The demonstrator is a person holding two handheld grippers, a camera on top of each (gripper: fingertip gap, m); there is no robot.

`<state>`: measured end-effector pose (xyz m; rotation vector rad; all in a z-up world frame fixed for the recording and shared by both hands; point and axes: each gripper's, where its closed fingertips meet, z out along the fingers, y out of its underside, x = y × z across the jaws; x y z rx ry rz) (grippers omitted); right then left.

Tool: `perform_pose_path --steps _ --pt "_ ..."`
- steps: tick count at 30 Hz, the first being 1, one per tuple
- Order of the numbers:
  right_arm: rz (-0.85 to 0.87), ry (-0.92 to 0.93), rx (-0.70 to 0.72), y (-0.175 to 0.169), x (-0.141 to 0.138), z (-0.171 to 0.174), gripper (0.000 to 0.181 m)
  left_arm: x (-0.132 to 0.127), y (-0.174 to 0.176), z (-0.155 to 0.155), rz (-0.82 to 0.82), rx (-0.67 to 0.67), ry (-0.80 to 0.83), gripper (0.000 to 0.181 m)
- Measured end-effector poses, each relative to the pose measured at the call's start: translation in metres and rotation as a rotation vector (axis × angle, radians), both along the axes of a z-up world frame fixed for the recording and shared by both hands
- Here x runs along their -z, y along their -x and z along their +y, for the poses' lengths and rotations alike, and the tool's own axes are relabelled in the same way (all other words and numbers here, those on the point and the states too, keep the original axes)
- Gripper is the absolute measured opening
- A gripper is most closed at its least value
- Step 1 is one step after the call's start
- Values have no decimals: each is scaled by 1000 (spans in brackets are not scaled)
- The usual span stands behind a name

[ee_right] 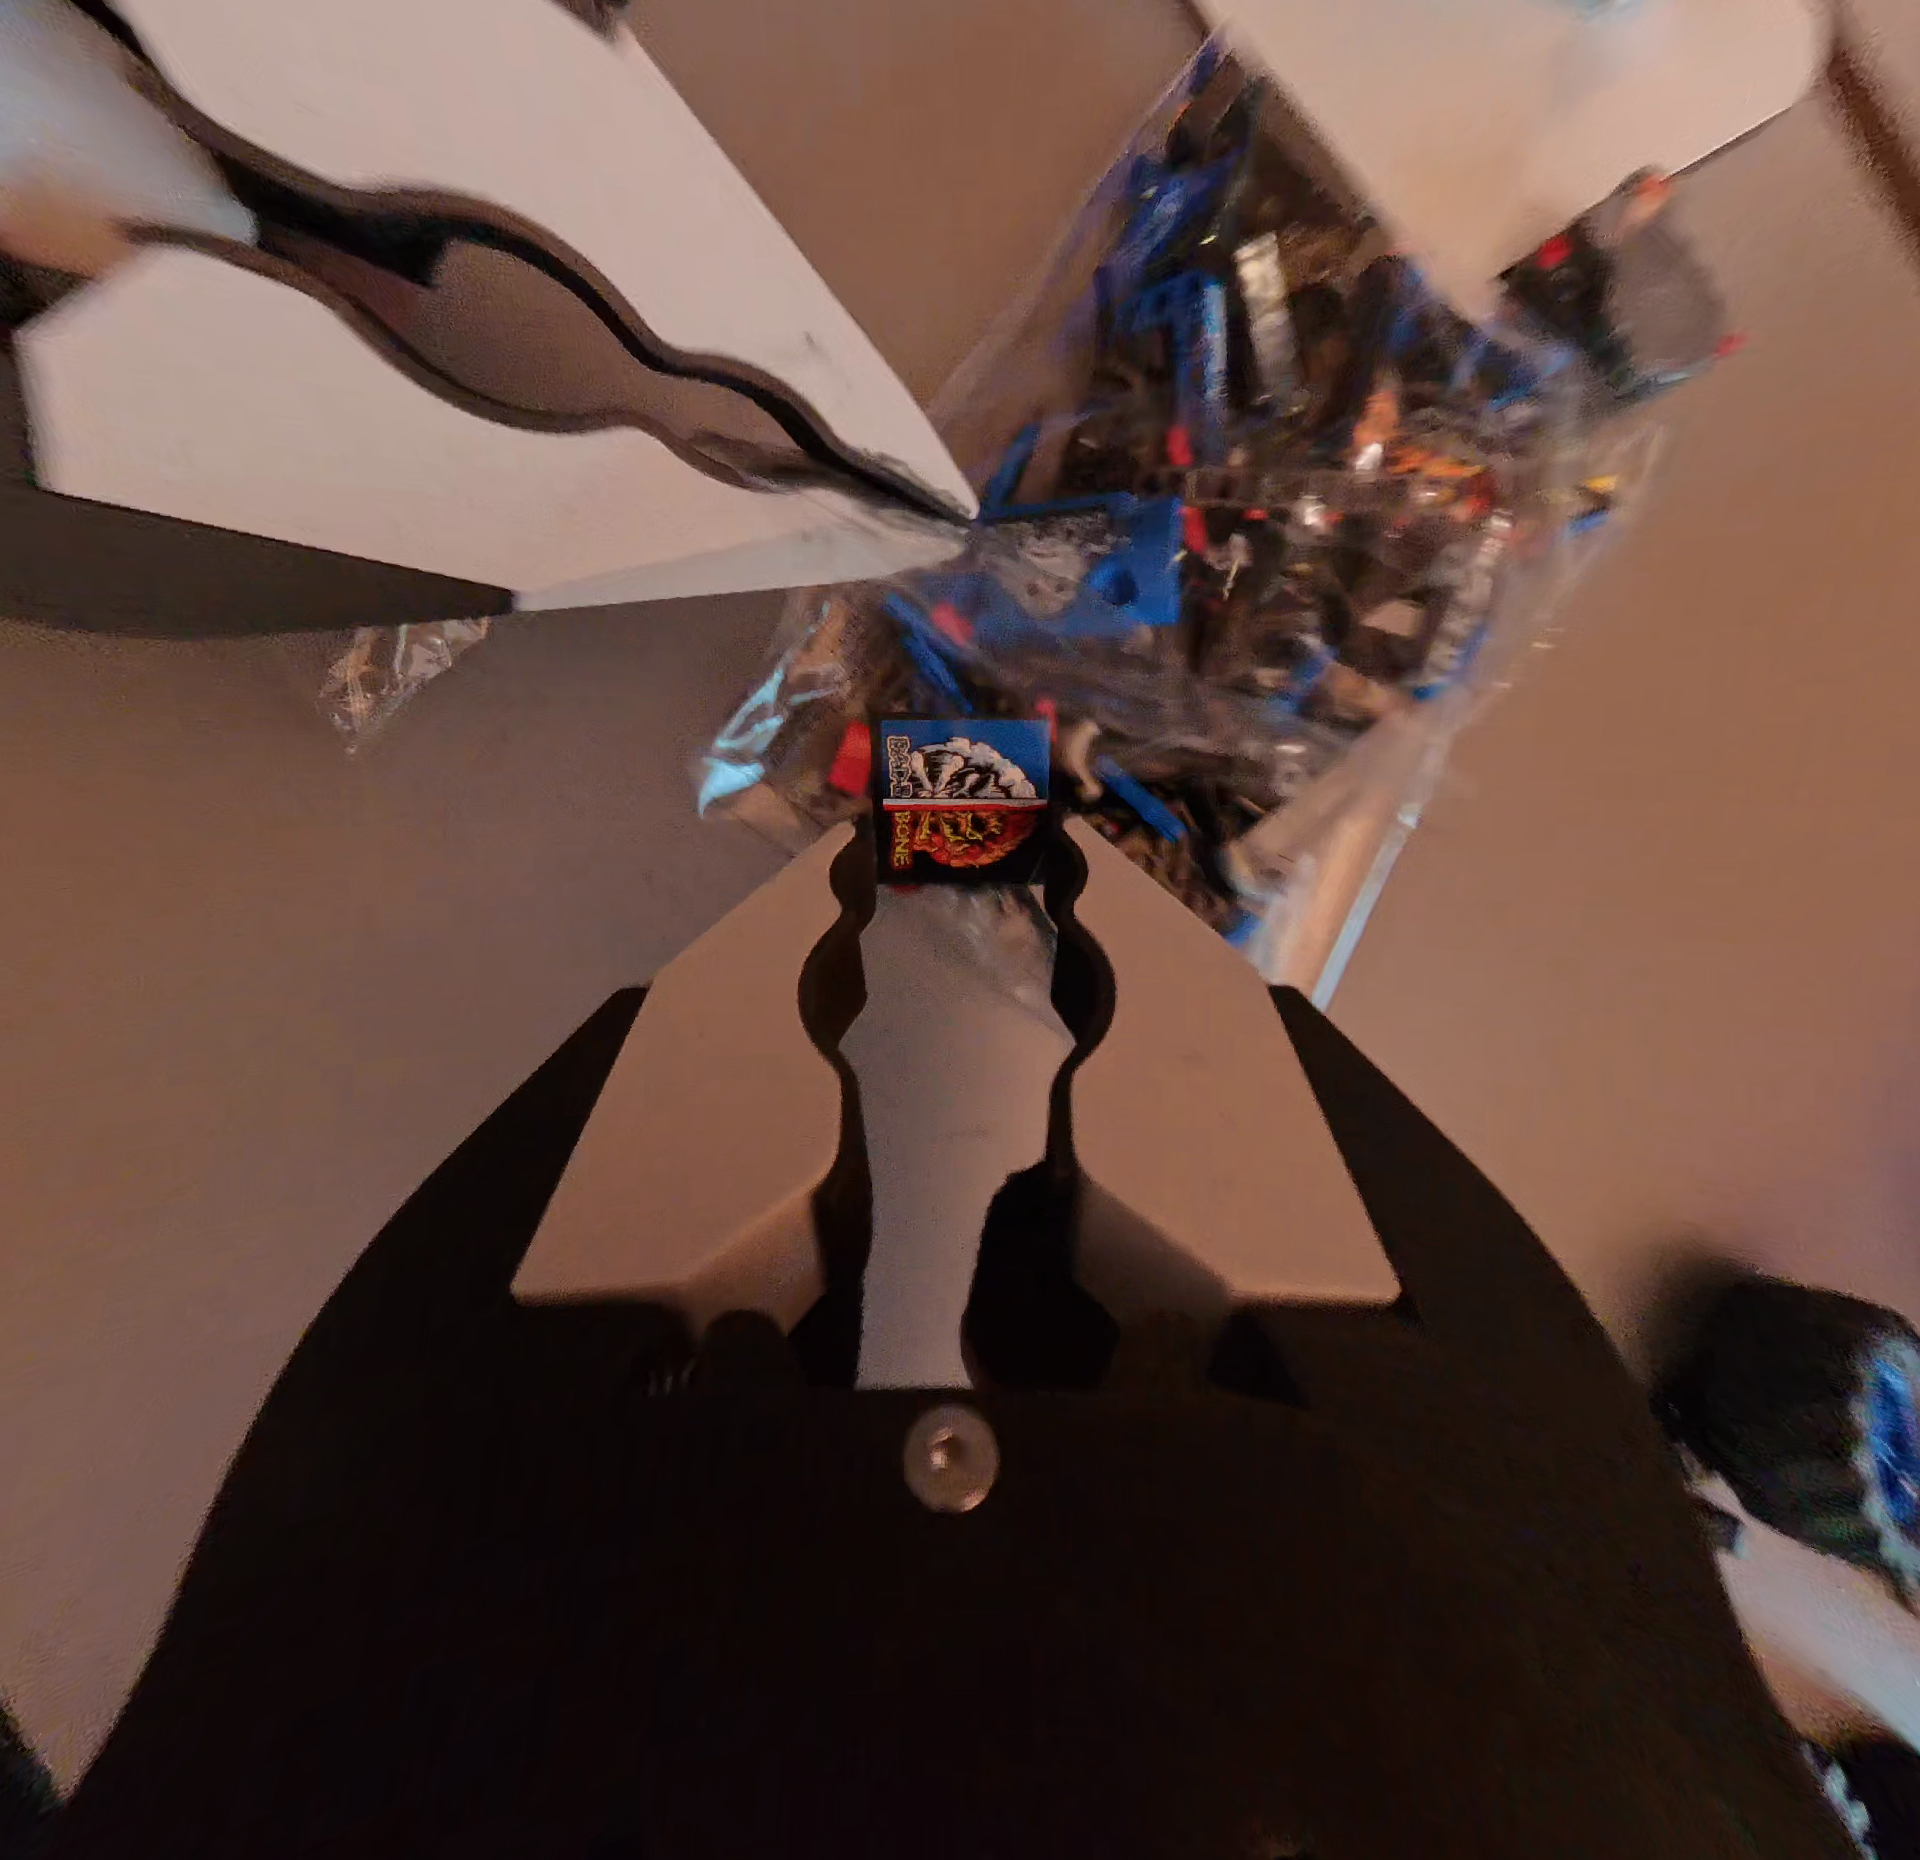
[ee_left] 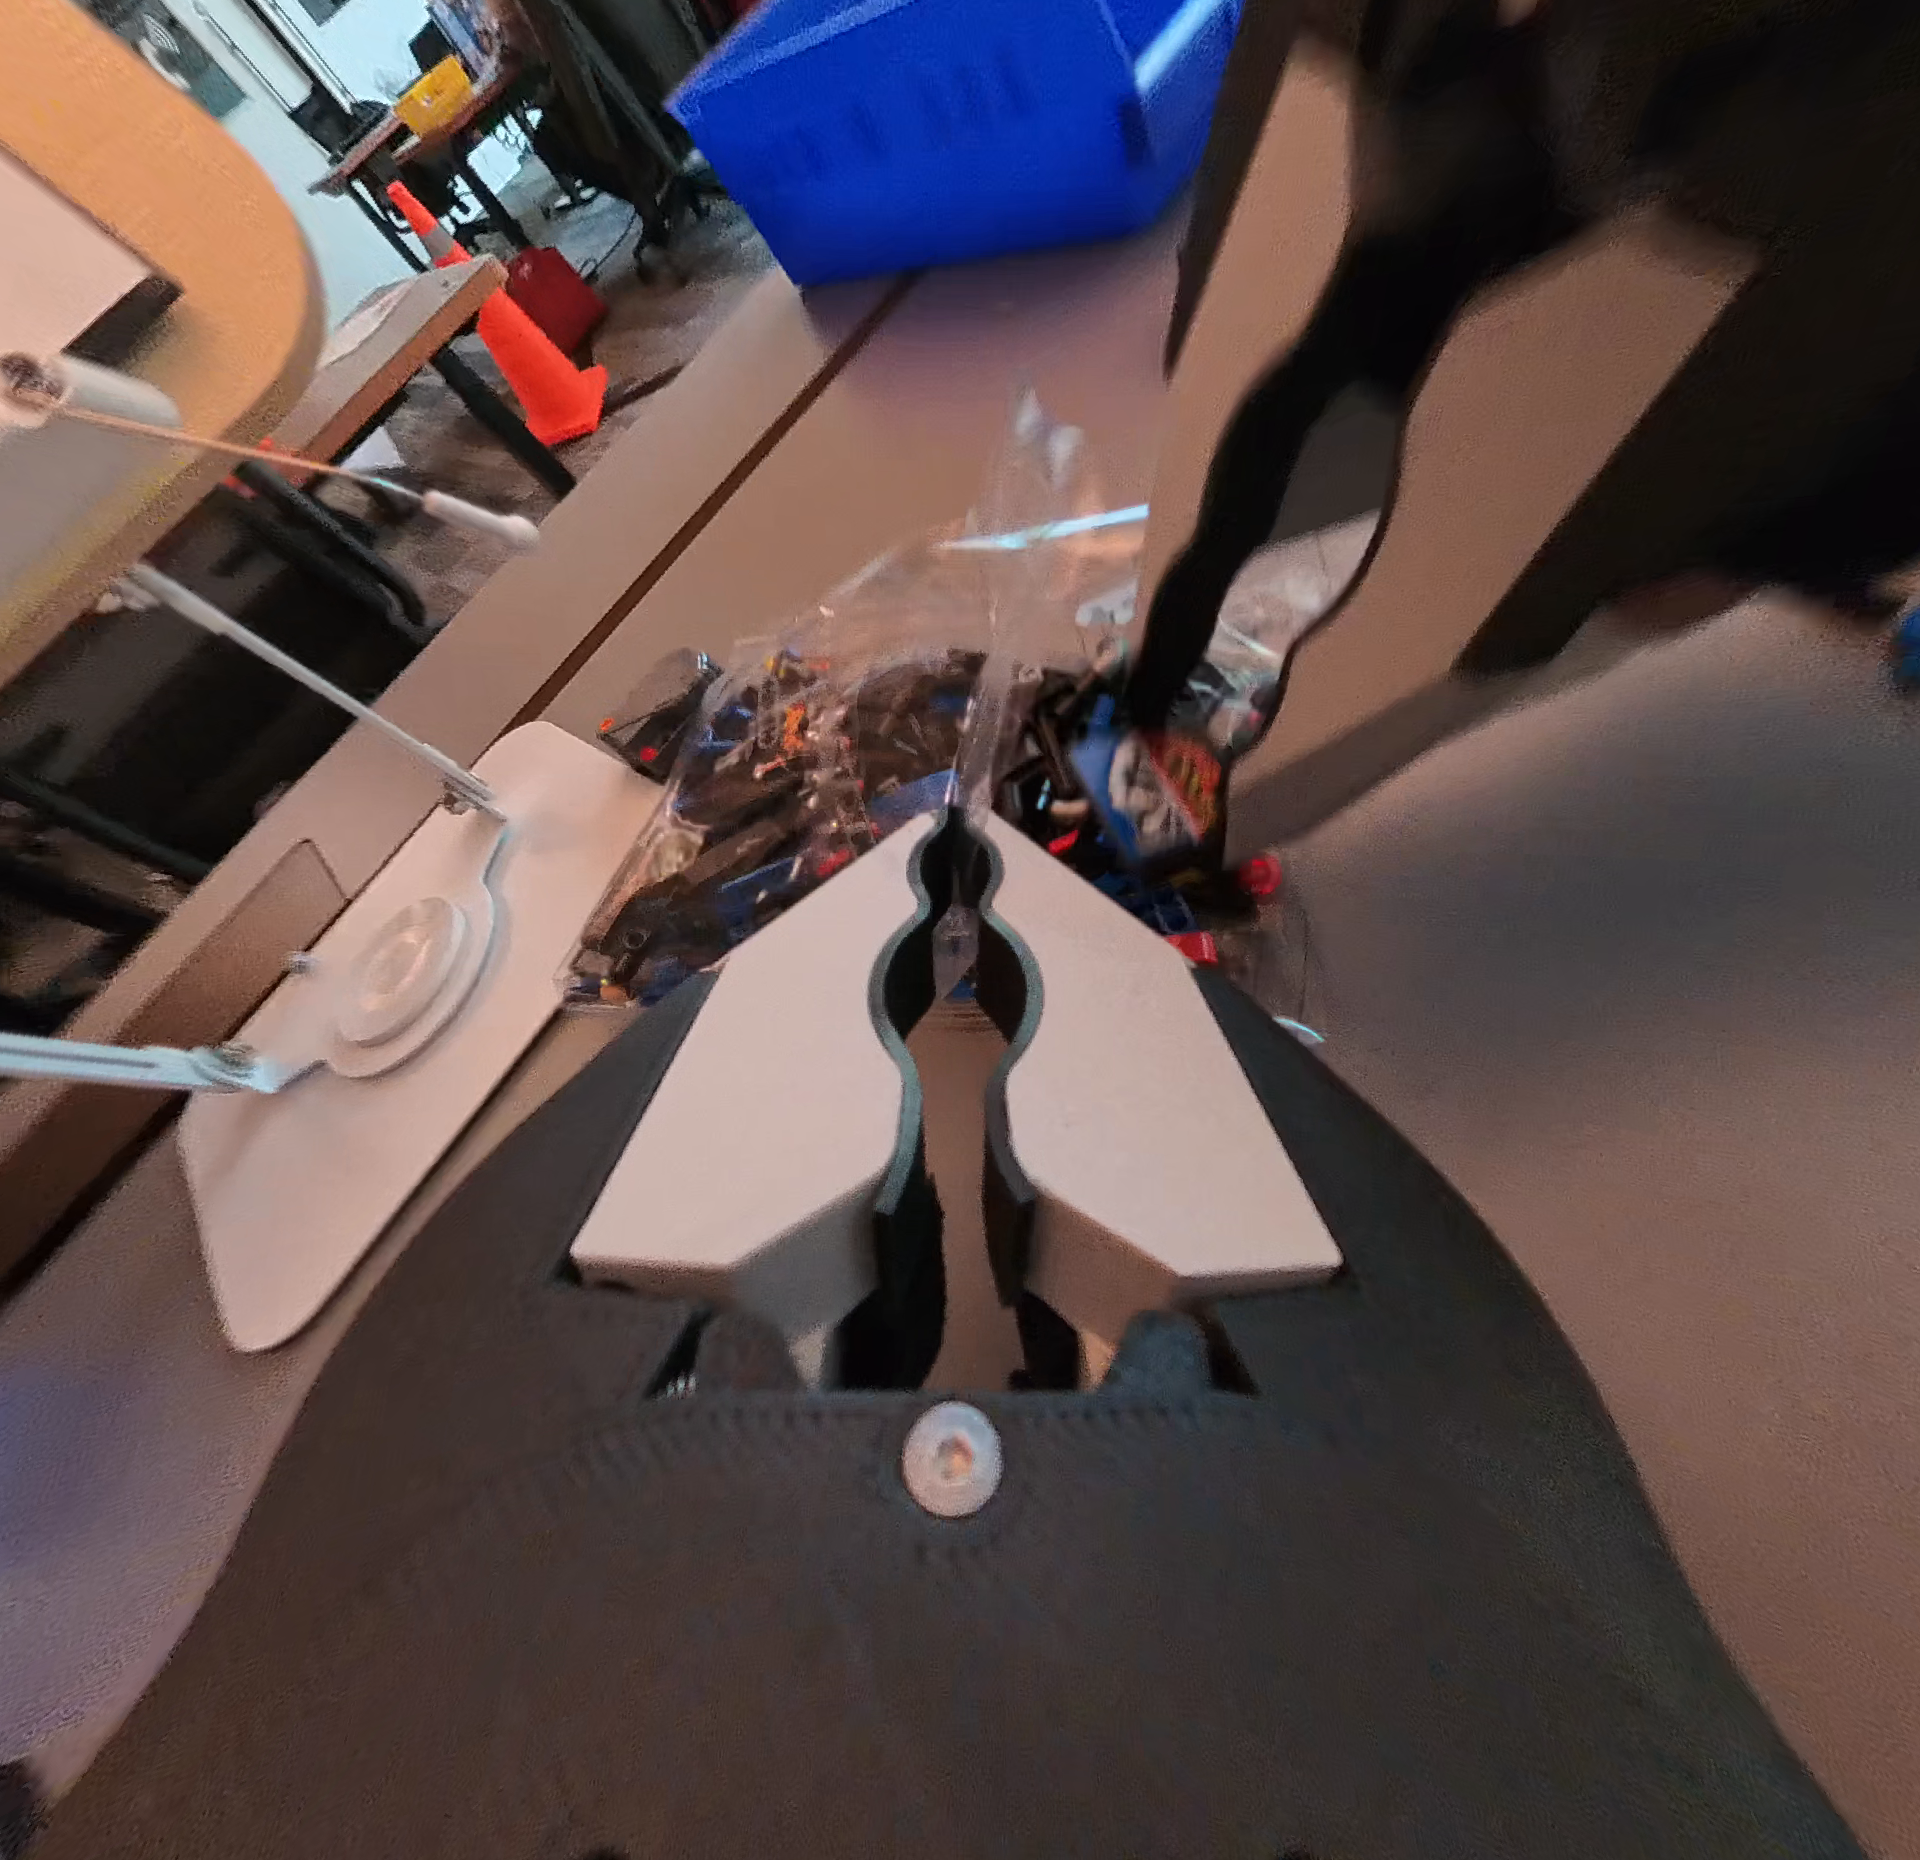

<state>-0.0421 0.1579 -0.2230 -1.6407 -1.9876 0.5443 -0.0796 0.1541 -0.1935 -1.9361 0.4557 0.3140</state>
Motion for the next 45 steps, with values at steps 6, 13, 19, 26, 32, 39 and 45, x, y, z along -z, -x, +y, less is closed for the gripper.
perform_pose_path --steps 6,13,19,26,32,39,45 --pt "0 -37 8 17 -1 15 41 -7 5 -3 -156 12 -44 0" --pt "-36 39 -40 -84 -24 -4 33 -3 -5 -3 -112 35 -28 0" --pt "-186 107 -11 -169 24 -40 25 2 -12 1 -120 57 -19 0" --pt "-152 139 1 -167 39 -53 2 3 -11 1 -125 56 -27 0" --pt "-15 118 -45 -132 4 -44 1 2 -12 2 -139 63 -34 0" --pt "115 -15 -56 -13 -32 8 9 3 -12 2 -152 65 -38 0" --pt "68 41 -48 -34 -28 22 22 3 -11 2 -159 62 -35 0"
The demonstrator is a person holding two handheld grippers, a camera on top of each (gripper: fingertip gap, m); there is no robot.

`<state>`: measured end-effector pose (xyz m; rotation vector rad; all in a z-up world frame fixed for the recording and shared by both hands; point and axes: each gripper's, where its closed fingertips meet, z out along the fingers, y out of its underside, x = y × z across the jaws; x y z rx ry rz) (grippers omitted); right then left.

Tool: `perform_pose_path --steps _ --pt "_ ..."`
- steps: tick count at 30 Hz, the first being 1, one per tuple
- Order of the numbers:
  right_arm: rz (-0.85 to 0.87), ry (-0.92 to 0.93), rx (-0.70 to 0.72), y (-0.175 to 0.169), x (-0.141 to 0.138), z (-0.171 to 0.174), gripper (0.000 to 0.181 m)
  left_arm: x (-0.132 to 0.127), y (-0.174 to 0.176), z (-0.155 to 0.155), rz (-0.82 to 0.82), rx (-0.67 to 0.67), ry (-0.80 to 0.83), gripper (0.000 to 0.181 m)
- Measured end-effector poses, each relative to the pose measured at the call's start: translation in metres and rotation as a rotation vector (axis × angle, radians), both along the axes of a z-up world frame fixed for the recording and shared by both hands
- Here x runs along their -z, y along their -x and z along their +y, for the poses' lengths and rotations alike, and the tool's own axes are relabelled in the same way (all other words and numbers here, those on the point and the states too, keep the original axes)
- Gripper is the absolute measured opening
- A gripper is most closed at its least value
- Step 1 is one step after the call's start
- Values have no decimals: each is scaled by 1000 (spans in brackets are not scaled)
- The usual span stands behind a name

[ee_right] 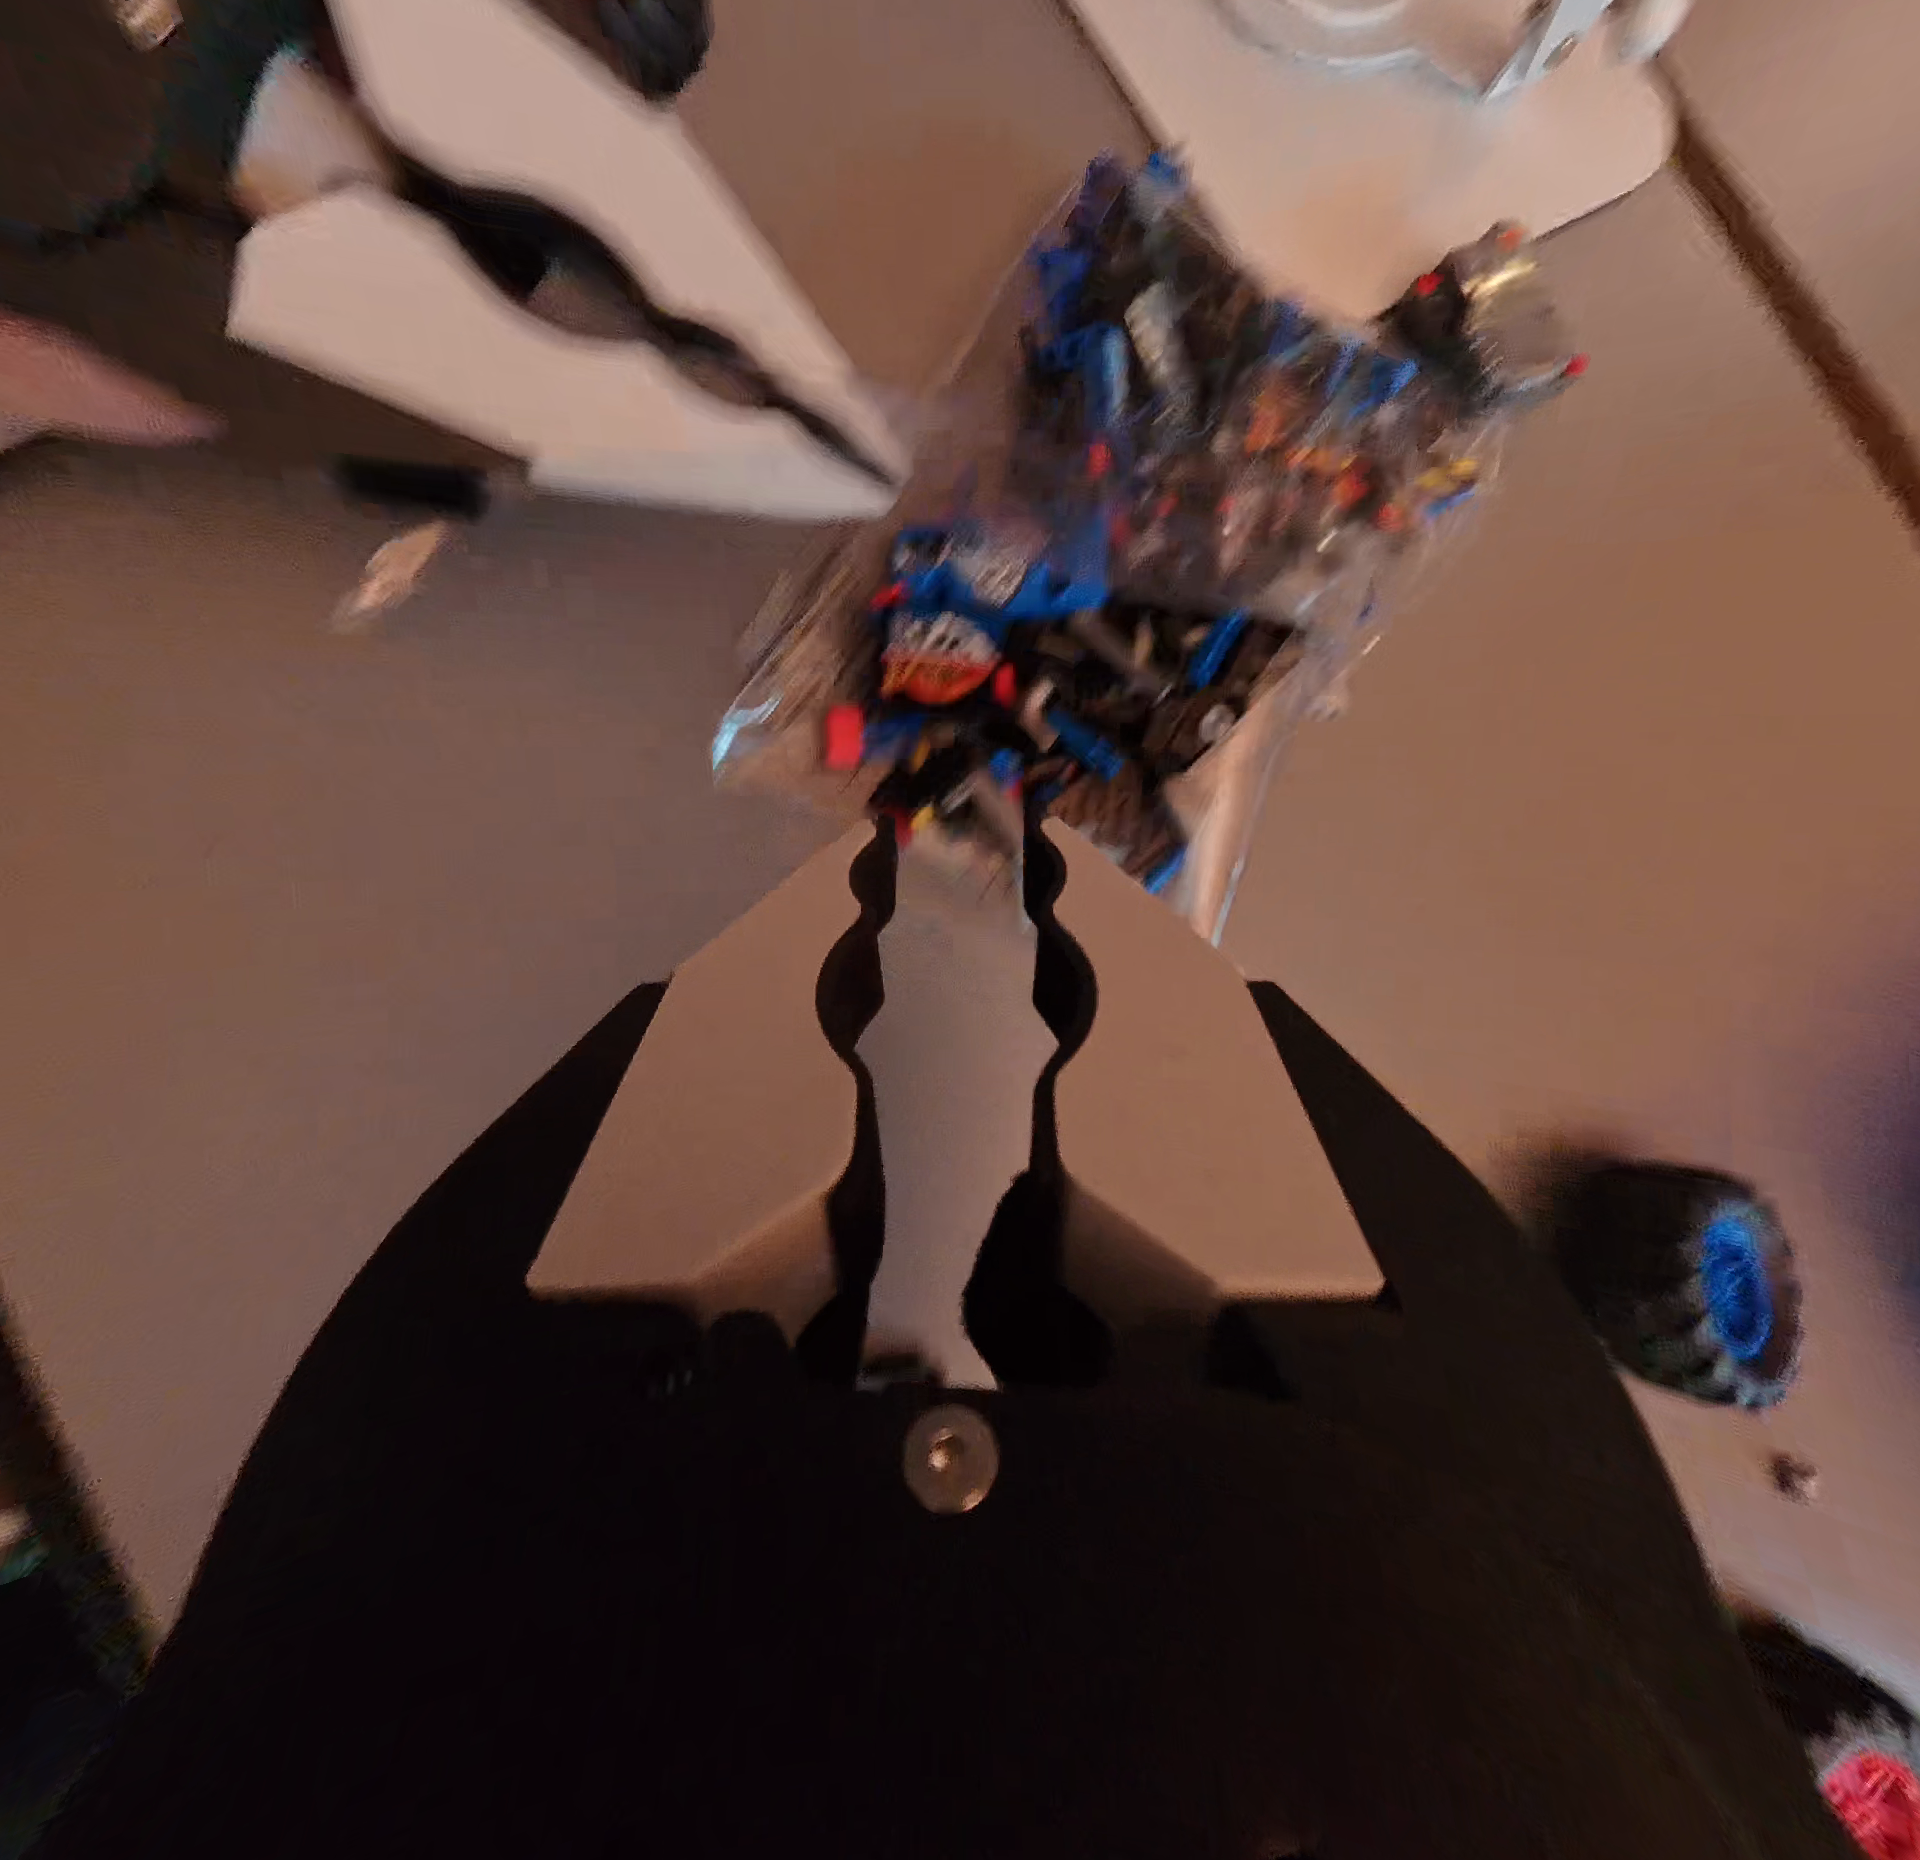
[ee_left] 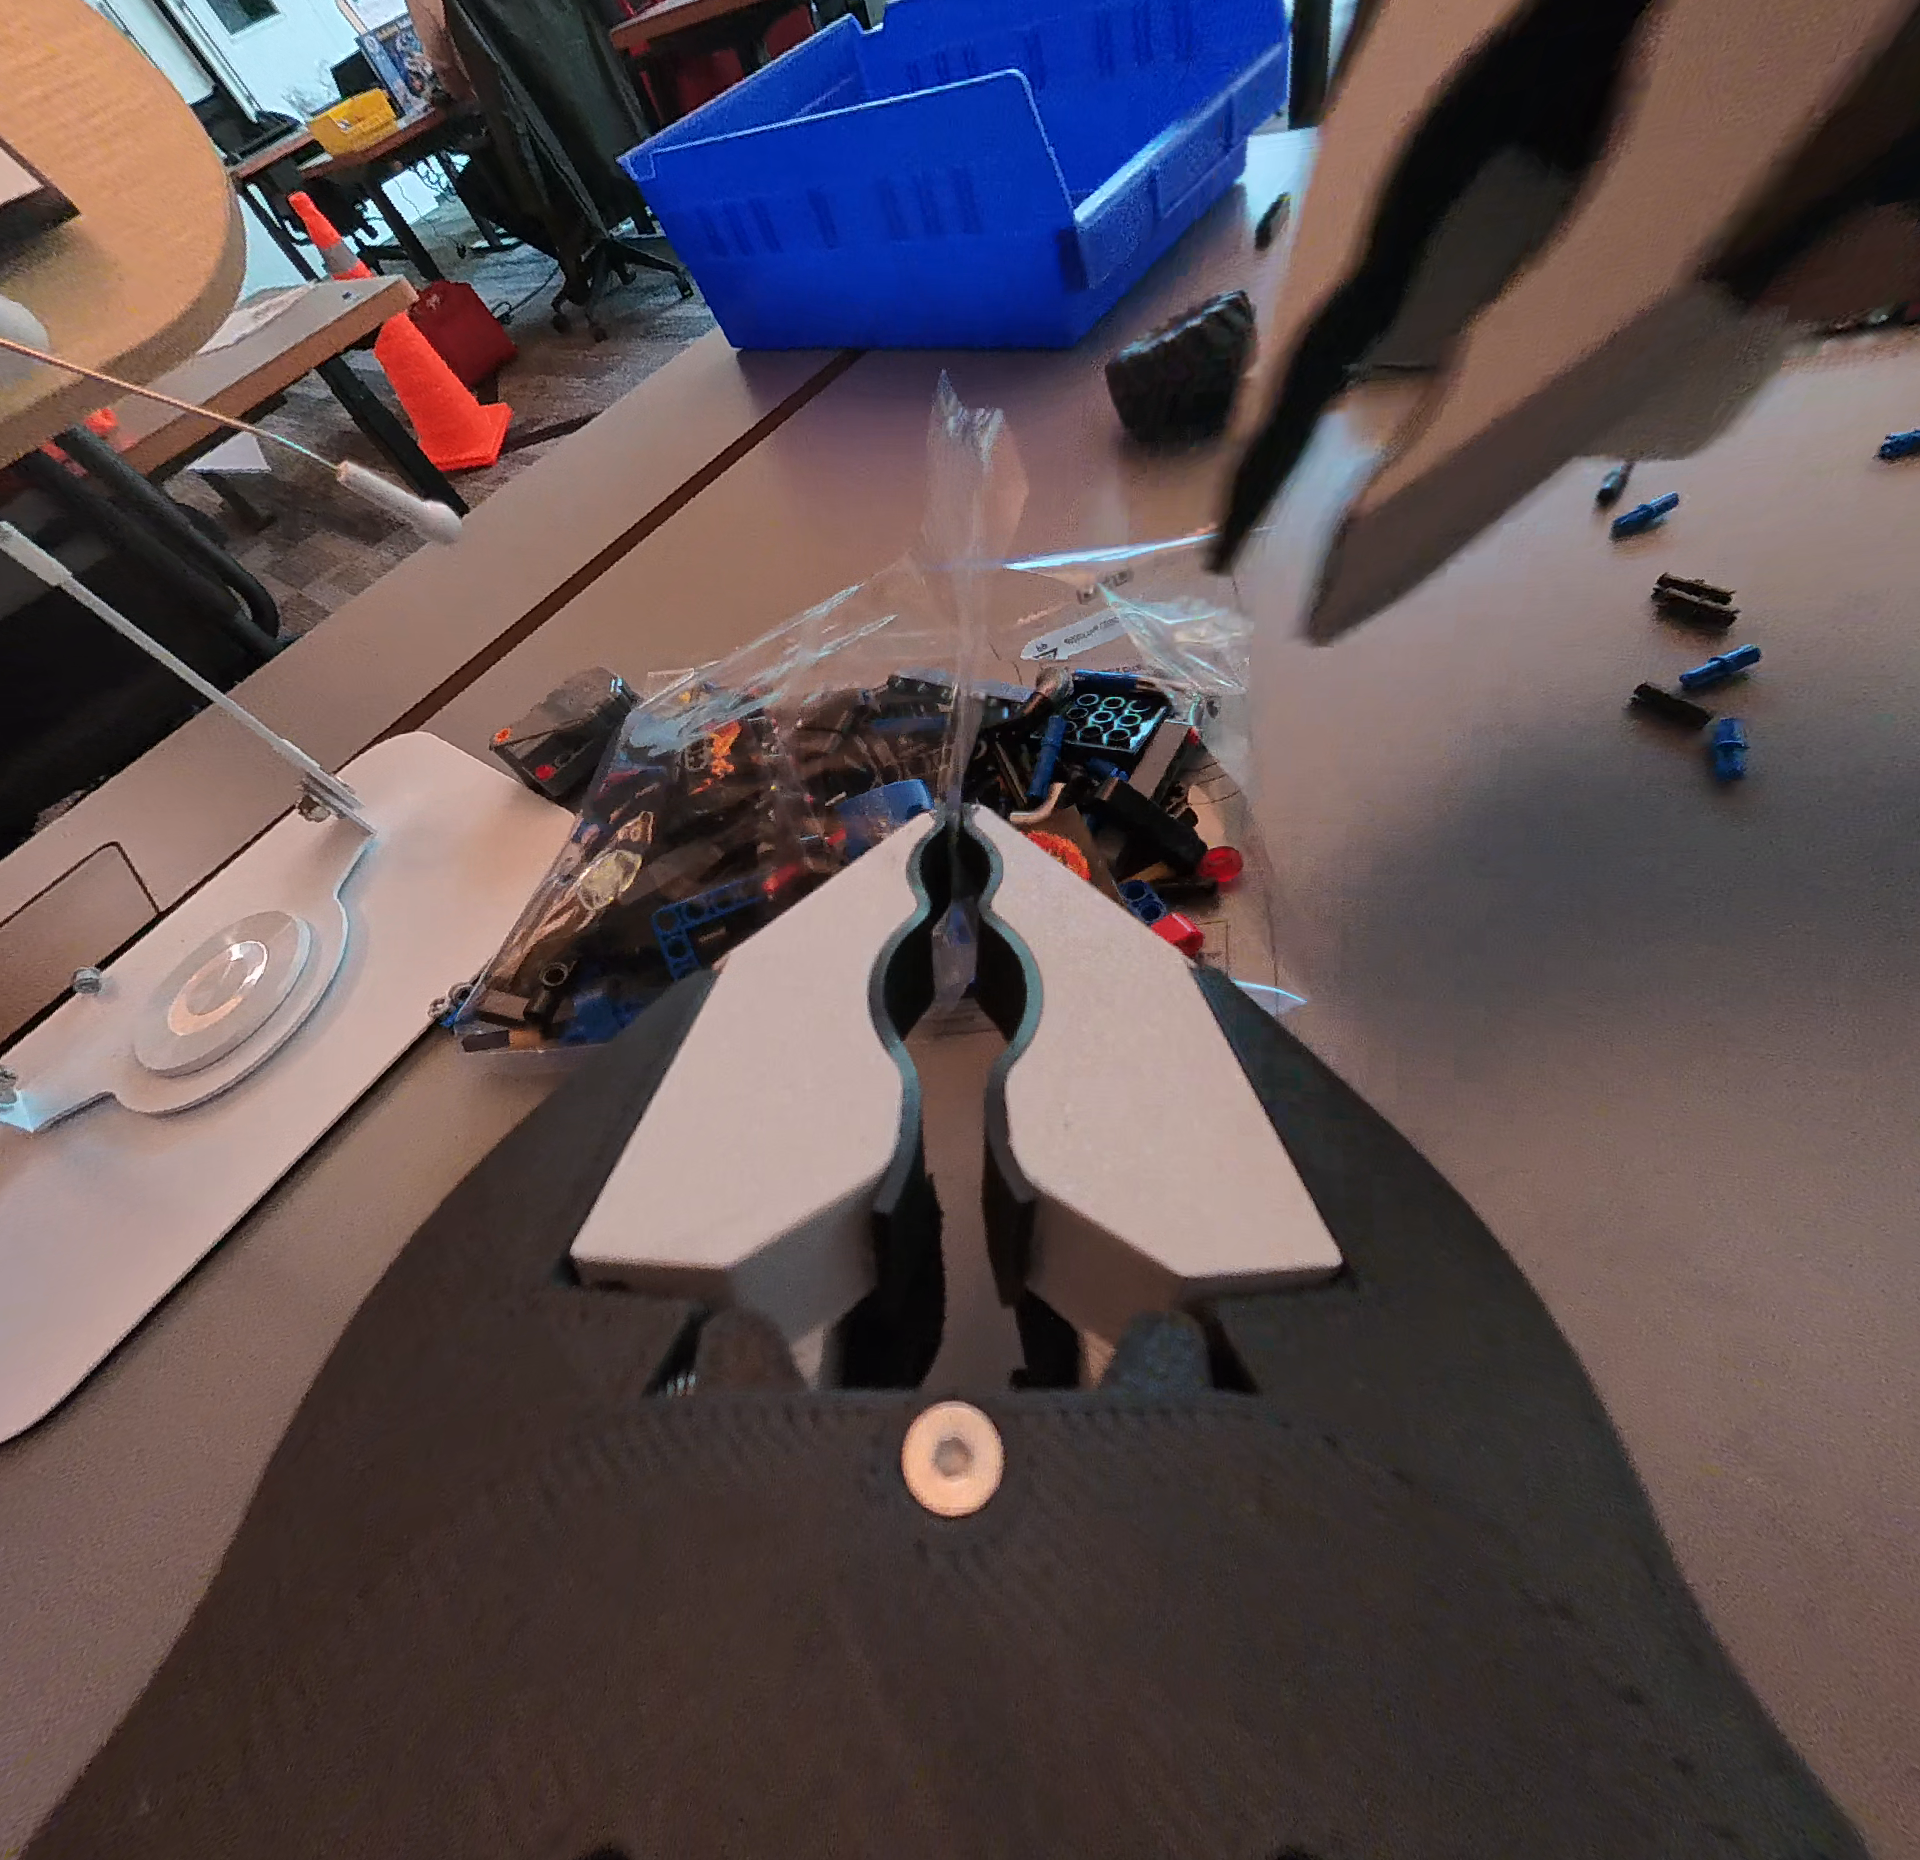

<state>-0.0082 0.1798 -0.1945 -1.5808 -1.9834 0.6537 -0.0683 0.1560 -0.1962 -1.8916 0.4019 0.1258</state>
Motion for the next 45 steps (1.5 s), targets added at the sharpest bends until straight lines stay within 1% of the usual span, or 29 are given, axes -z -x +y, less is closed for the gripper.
perform_pose_path --steps 2,5,7,8,9,10,13,15,18,21,23,24,25,27,29,30,31,33,35,39,40,43,45 --pt "-61 1 -33 -36 12 -9 18 2 -2 1 7 7 11 0" --pt "-206 -7 -29 -91 45 -13 16 5 -6 2 11 18 19 0" --pt "-248 -9 -4 -110 62 -11 14 6 -6 2 14 20 23 0" --pt "-248 7 -4 -114 66 -12 8 6 -6 2 14 20 22 0" --pt "-227 34 -6 -114 66 -15 8 6 -6 2 11 19 21 0" --pt "-223 41 1 -115 67 -14 3 6 -6 2 6 18 20 0" --pt "-238 39 15 -118 67 -10 3 7 -5 2 0 19 21 0" --pt "-208 38 14 -112 60 -8 3 6 -6 2 3 20 18 0" --pt "-71 48 -37 -73 27 -16 2 5 -7 3 8 25 12 0" --pt "38 19 -49 -16 5 -12 4 6 -7 3 0 30 13 0" --pt "61 36 -51 14 4 -6 30 6 -6 2 -5 27 14 0" --pt "61 51 -29 21 4 -2 35 6 -5 2 -5 24 12 0" --pt "66 66 -16 24 1 1 36 5 -5 1 -8 22 9 0" --pt "56 45 -14 12 -1 2 30 4 -4 2 -16 21 5 0" --pt "13 -25 -32 -12 3 3 21 4 -5 3 -18 27 9 0" --pt "-19 -19 -76 -27 8 -4 17 5 -7 3 -13 31 12 0" --pt "-54 1 -123 -43 14 -14 17 6 -8 3 -7 34 16 0" --pt "-135 7 -172 -70 30 -24 16 7 -10 3 -2 41 23 0" --pt "-196 -9 -202 -87 46 -28 15 8 -10 3 -1 42 24 0" --pt "-255 28 -235 -96 66 -33 7 6 -8 3 -9 37 14 0" --pt "-253 47 -238 -96 66 -34 0 6 -8 3 -14 36 13 0" --pt "-271 57 -265 -97 66 -38 0 5 -7 3 -16 36 10 0" --pt "-248 52 -265 -91 61 -37 0 5 -8 3 -13 37 9 0"
